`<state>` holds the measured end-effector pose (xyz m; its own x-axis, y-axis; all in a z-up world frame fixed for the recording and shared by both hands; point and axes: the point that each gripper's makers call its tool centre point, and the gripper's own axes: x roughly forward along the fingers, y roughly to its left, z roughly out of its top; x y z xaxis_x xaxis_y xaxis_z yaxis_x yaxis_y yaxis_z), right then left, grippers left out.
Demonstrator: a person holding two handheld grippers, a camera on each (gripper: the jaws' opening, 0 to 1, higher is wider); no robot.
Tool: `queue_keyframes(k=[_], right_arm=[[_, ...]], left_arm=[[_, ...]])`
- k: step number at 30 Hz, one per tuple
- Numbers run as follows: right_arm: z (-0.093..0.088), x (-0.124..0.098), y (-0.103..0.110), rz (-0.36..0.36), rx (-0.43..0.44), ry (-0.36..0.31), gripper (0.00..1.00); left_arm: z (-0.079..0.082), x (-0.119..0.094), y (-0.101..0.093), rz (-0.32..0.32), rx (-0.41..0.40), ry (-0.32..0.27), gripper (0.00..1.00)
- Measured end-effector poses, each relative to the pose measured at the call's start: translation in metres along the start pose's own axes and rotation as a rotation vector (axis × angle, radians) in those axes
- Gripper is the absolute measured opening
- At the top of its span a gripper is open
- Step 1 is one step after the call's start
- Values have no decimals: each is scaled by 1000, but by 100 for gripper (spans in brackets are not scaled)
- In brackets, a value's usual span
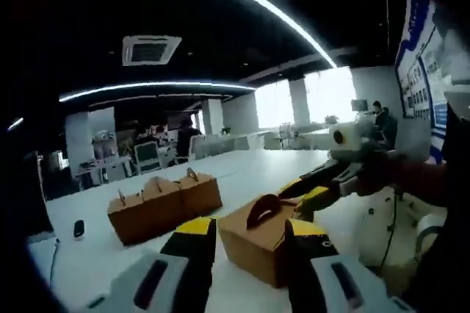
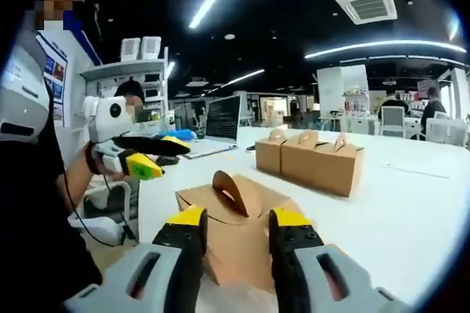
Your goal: Pick up one paper box from the group, open the paper box, and remove the item inside
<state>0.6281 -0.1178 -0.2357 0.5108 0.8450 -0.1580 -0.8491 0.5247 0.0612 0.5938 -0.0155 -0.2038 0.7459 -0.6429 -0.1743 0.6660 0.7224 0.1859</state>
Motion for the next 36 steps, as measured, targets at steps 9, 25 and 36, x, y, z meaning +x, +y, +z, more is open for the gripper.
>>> queue_keyframes(k=[9, 25, 36], right_arm=[[-1, 1, 3, 28, -6, 18, 35], [-2, 0, 2, 33, 11, 25, 35], [-2, 0, 2, 16, -1, 40, 35]], left_arm=[[-4, 3, -13, -4, 74, 102, 31], [0, 22, -22, 19, 291, 205, 29], [-5, 37, -36, -106, 353, 384, 29]])
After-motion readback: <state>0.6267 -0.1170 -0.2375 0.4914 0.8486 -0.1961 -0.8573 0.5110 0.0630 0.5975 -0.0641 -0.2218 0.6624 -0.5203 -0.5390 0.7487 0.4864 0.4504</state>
